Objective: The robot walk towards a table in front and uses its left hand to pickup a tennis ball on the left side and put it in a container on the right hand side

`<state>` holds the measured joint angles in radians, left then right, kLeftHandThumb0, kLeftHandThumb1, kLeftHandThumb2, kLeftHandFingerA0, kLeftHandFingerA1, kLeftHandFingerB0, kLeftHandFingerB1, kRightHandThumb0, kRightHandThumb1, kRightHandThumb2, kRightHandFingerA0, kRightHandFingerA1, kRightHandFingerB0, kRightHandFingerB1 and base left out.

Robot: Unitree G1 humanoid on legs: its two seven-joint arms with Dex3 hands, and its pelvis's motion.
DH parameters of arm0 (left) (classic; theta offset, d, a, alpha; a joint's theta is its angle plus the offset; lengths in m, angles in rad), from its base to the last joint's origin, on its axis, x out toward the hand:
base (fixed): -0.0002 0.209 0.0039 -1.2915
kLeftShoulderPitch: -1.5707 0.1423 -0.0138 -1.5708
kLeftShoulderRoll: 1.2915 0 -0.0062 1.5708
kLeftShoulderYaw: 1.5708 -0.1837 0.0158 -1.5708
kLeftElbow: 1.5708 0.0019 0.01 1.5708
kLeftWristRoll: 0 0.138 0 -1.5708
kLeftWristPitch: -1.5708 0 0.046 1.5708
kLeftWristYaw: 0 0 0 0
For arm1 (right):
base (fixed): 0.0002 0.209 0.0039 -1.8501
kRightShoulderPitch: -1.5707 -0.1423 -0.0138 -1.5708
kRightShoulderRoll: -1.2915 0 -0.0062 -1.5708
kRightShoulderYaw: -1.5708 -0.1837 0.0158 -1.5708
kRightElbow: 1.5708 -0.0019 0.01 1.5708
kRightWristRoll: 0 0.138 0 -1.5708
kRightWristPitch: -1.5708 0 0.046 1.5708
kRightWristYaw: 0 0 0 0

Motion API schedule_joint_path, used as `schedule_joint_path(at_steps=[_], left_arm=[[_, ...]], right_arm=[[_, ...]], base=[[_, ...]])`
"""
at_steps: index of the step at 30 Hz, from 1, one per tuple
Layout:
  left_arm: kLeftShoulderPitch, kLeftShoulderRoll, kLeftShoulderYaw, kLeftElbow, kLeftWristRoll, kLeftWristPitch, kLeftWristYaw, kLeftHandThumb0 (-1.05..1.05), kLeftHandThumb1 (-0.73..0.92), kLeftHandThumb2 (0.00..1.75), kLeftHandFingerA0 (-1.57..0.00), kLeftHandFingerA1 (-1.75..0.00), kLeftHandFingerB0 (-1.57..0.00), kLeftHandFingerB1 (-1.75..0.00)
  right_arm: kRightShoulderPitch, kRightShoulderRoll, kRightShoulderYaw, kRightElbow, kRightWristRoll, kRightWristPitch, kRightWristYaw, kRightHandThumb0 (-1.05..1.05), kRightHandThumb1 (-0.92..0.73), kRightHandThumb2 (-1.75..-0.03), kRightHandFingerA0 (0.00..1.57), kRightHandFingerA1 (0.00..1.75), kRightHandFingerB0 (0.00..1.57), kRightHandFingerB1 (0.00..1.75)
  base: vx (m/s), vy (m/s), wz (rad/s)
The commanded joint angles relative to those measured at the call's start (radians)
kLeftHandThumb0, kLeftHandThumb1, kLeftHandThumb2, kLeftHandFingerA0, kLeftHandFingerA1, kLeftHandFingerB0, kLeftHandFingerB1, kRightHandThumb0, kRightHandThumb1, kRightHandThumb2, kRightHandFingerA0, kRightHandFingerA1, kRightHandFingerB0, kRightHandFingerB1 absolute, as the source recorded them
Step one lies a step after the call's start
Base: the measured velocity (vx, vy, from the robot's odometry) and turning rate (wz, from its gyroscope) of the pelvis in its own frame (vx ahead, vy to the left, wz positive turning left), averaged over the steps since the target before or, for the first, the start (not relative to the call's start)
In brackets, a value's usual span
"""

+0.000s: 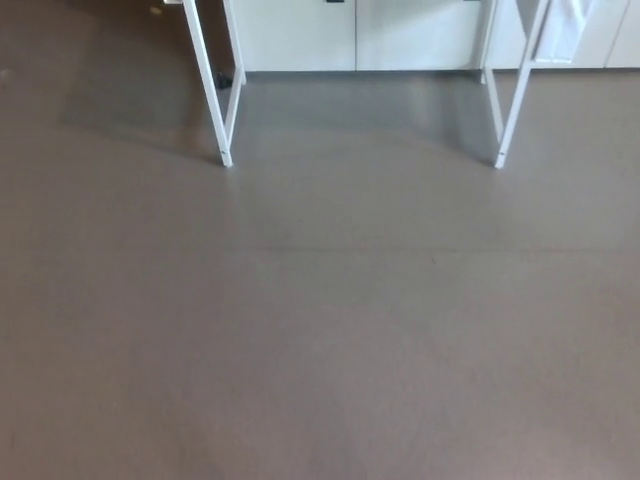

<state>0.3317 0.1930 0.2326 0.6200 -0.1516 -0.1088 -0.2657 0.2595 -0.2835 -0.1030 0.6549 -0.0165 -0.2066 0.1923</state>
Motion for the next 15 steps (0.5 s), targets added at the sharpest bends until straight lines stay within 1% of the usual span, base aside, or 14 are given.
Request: schedule_joint_path(at_steps=[1, 2, 5, 6, 7, 8, 9, 11, 12, 15], left_arm=[[-0.005, 0.019, 0.003, -0.005, 0.000, 0.011, -0.005, 0.16, 0.26, 0.85, -0.42, -0.73, -0.28, -0.63], [-0.008, 0.019, 0.004, -0.003, -0.001, 0.013, -0.004, 0.16, 0.36, 0.69, -0.40, -0.83, -0.28, -0.62], [-0.009, 0.019, 0.004, -0.002, -0.001, 0.013, -0.003, 0.16, 0.36, 0.69, -0.40, -0.83, -0.28, -0.62], [-0.013, 0.022, 0.003, 0.000, 0.002, 0.013, -0.004, 0.14, 0.37, 0.69, -0.39, -0.81, -0.29, -0.62], [-0.018, 0.026, 0.002, 0.003, 0.005, 0.012, -0.004, 0.14, 0.37, 0.69, -0.39, -0.81, -0.29, -0.62], [-0.018, 0.026, 0.001, 0.005, 0.006, 0.009, -0.005, 0.13, 0.26, 0.86, -0.42, -0.73, -0.29, -0.63], [-0.017, 0.026, 0.000, 0.006, 0.006, 0.008, -0.006, 0.13, 0.33, 0.76, -0.43, -0.79, -0.26, -0.62], [-0.017, 0.026, 0.001, 0.007, 0.004, 0.010, -0.006, 0.13, 0.33, 0.76, -0.43, -0.79, -0.26, -0.62], [-0.014, 0.024, 0.000, -0.001, 0.002, 0.017, -0.003, 0.15, 0.27, 0.87, -0.41, -0.72, -0.28, -0.63], [-0.009, 0.023, -0.003, -0.013, 0.008, 0.020, 0.008, 0.15, 0.27, 0.86, -0.41, -0.72, -0.28, -0.63]], right_arm=[[-0.006, -0.007, 0.007, 0.001, -0.012, -0.003, -0.009, 0.05, -0.61, -0.58, 0.29, 0.53, 0.31, 0.46], [-0.008, -0.008, 0.009, 0.000, -0.013, -0.001, -0.009, 0.04, -0.61, -0.58, 0.31, 0.52, 0.31, 0.43], [-0.008, -0.008, 0.009, -0.001, -0.014, -0.001, -0.010, 0.04, -0.61, -0.58, 0.31, 0.52, 0.31, 0.43], [-0.009, -0.008, 0.011, -0.006, -0.017, 0.004, -0.013, 0.04, -0.45, -0.88, 0.24, 0.57, 0.22, 0.53], [-0.009, -0.008, 0.013, -0.011, -0.021, 0.009, -0.017, 0.04, -0.45, -0.88, 0.24, 0.57, 0.22, 0.53], [-0.006, -0.009, 0.014, -0.017, -0.024, 0.013, -0.019, 0.03, -0.46, -0.88, 0.23, 0.57, 0.21, 0.53], [0.001, -0.010, 0.016, -0.029, -0.027, 0.018, -0.022, 0.03, -0.46, -0.88, 0.24, 0.57, 0.21, 0.53], [0.007, -0.010, 0.016, -0.038, -0.029, 0.022, -0.024, 0.03, -0.46, -0.88, 0.24, 0.57, 0.21, 0.53], [0.006, -0.011, 0.017, -0.036, -0.031, 0.022, -0.024, 0.03, -0.46, -0.89, 0.24, 0.57, 0.21, 0.53], [0.000, -0.019, 0.024, -0.025, -0.045, 0.015, -0.030, 0.02, -0.45, -0.88, 0.24, 0.57, 0.22, 0.53]], base=[[0.18, -0.128, 0.04], [0.22, -0.091, -0.04], [0.23, -0.022, -0.10], [0.23, 0.036, -0.18], [0.23, 0.139, -0.12], [0.25, 0.159, -0.08], [0.33, 0.197, -0.14], [0.36, 0.235, -0.03], [0.29, 0.238, -0.58], [0.28, 0.206, 0.00]])
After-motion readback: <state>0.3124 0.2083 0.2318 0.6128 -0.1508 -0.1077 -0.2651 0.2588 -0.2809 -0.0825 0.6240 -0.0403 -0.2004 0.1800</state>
